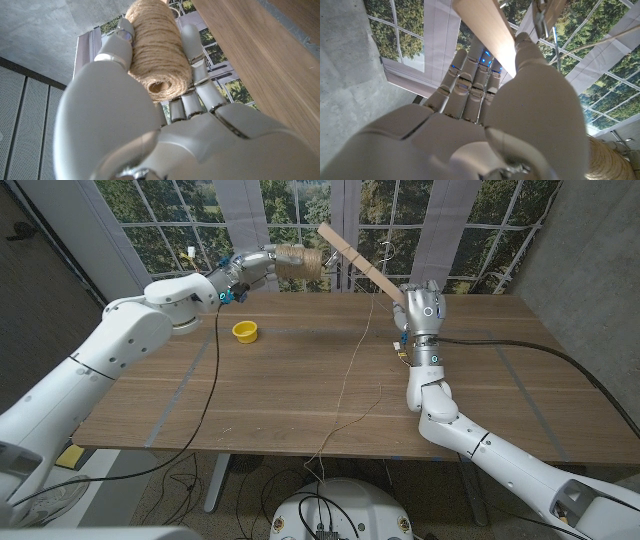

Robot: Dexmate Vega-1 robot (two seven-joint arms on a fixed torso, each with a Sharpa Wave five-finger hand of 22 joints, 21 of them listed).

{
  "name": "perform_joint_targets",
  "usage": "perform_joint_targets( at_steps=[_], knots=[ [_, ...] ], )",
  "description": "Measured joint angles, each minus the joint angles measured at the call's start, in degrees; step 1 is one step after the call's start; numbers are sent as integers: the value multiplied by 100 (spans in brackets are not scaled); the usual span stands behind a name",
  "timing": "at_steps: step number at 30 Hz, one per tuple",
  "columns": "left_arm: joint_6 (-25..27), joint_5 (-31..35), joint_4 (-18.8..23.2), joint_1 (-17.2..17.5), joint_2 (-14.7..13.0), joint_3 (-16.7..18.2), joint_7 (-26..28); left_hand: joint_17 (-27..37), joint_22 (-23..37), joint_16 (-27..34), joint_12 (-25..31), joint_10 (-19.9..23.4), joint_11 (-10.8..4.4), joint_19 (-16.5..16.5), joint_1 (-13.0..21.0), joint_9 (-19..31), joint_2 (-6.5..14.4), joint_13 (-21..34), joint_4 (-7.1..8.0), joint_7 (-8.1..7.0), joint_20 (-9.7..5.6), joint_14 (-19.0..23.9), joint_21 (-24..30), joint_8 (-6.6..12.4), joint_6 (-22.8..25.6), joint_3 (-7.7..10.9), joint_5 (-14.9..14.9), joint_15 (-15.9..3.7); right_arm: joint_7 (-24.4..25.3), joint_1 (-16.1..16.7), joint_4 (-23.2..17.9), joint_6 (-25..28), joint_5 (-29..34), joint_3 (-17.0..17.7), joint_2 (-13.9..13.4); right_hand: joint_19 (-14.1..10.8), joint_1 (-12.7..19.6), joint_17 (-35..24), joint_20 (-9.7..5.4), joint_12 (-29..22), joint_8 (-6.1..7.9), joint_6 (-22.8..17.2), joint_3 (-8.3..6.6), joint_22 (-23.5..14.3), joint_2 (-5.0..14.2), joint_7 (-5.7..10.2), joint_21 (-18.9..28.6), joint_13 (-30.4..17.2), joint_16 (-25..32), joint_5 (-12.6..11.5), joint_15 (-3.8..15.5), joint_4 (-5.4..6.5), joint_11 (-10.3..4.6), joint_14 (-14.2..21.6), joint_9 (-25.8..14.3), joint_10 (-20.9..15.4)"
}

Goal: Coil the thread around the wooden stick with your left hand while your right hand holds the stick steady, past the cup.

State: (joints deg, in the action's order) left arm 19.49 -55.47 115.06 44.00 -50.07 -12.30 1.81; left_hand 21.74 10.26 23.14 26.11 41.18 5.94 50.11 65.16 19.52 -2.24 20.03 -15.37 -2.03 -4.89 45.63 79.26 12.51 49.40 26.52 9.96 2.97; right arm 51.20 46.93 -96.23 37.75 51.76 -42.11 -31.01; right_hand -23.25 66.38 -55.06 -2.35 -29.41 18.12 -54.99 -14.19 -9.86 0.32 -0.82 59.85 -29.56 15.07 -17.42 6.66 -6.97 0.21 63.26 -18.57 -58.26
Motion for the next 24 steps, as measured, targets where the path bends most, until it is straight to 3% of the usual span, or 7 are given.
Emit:
perform_joint_targets(
  at_steps=[13,24],
  knots=[
    [-121,-206,-159,337,92,131,174,0,-14,-1,-40,23,-19,-9,0,5,0,0,1,1,9,0,0,-16,-1,-2,-10,0,143,124,-184,20,-377,214,30,-32,-1,5,-32,-13,-30,-91,0,0,1,50,0,25,-3,0,-21,-1,-2,22,17,-23],
    [-129,-456,-466,415,246,111,151,0,-13,-15,-53,52,-11,-9,0,5,0,0,3,2,9,0,0,-17,-2,-3,-20,0,330,207,-265,-83,-603,346,51,-31,-2,0,-31,-13,6,-101,-1,-1,2,42,0,12,-36,-55,-22,-2,-10,21,40,-30]
  ],
)
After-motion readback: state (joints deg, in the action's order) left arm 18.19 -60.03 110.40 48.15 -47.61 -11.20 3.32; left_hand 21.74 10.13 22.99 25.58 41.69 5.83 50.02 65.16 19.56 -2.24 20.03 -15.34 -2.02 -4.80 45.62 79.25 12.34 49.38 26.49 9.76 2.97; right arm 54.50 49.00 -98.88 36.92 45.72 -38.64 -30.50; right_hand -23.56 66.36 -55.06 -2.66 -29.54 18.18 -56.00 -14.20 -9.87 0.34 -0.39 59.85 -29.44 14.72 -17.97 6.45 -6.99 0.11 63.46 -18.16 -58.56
